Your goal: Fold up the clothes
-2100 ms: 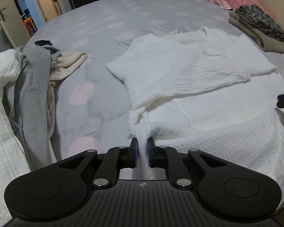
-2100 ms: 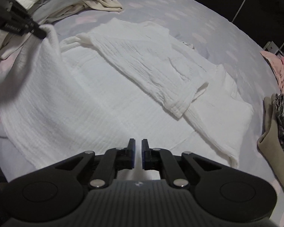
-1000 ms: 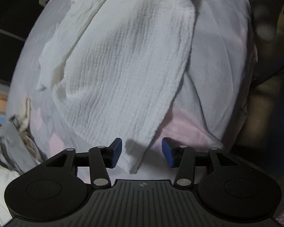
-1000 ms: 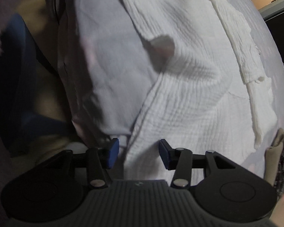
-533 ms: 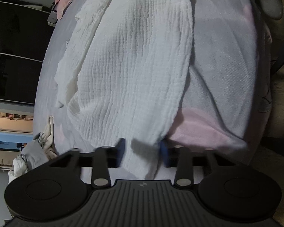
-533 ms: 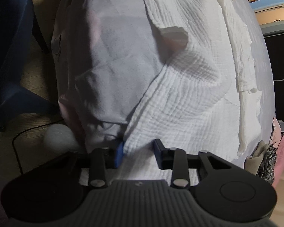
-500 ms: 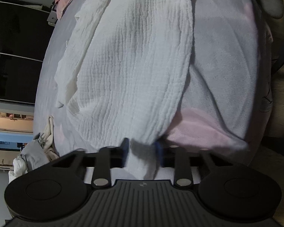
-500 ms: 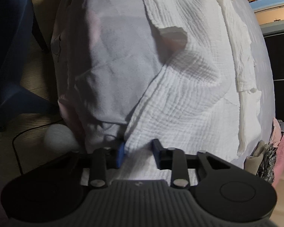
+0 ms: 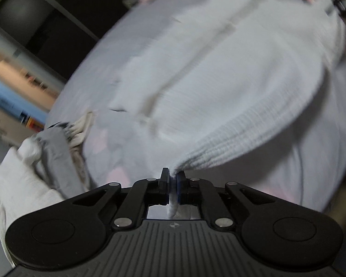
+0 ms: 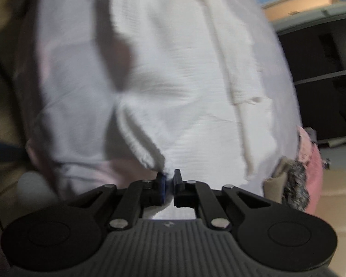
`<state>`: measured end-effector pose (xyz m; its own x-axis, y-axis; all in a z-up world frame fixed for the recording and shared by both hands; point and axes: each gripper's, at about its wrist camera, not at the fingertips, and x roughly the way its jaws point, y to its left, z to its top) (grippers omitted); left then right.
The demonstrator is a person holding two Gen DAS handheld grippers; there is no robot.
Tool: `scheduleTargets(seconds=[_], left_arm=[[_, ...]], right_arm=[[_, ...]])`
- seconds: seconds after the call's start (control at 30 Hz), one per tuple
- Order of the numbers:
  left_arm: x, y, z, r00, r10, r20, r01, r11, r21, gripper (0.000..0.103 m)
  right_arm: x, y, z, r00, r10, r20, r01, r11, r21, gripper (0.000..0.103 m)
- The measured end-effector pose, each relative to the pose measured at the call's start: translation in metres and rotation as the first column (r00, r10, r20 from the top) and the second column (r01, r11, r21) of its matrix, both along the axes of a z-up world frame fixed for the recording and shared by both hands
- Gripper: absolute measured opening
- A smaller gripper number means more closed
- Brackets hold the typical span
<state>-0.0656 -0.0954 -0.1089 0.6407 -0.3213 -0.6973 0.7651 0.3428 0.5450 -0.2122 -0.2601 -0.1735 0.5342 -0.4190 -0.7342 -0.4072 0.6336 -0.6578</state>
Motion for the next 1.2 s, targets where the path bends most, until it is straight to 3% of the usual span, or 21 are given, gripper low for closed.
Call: scheduleTargets(seconds=[0.2, 0.47, 0.7, 0.83, 1.2], left_arm=[[0.023, 0.0, 0.049, 0.995, 0.081, -0.053, -0.089, 0.978, -0.186, 0.003], [0.058, -0.014, 0.098, 0.991, 0.114, -0.07, -0.13, 0.941, -0.312, 0.003], [0.105, -0.043, 0.13, 0.992, 0.124, -0.038, -0.129, 0.934, -0.332, 0.003], [0.143, -0.065, 0.134, 0.986, 0.161, -0.049, -0.169, 0.936, -0.309, 0.003], [0.229, -0.128, 0.105, 0.978, 0.201, -0.054, -0.209, 0.941, -0.265, 0.003]], right_arm=[[0.015, -0.023, 0.039, 0.98, -0.111, 0.167, 0.111, 0.994, 0.009, 0.007], [0.045, -0.066, 0.085, 0.924, -0.198, 0.326, 0.207, 0.978, 0.009, 0.006], [0.085, -0.097, 0.119, 0.892, -0.177, 0.416, 0.216, 0.975, -0.049, 0.006], [0.12, -0.12, 0.135, 0.887, -0.185, 0.423, 0.216, 0.976, -0.025, 0.006], [0.216, -0.18, 0.134, 0.872, -0.288, 0.395, 0.294, 0.955, 0.046, 0.007]])
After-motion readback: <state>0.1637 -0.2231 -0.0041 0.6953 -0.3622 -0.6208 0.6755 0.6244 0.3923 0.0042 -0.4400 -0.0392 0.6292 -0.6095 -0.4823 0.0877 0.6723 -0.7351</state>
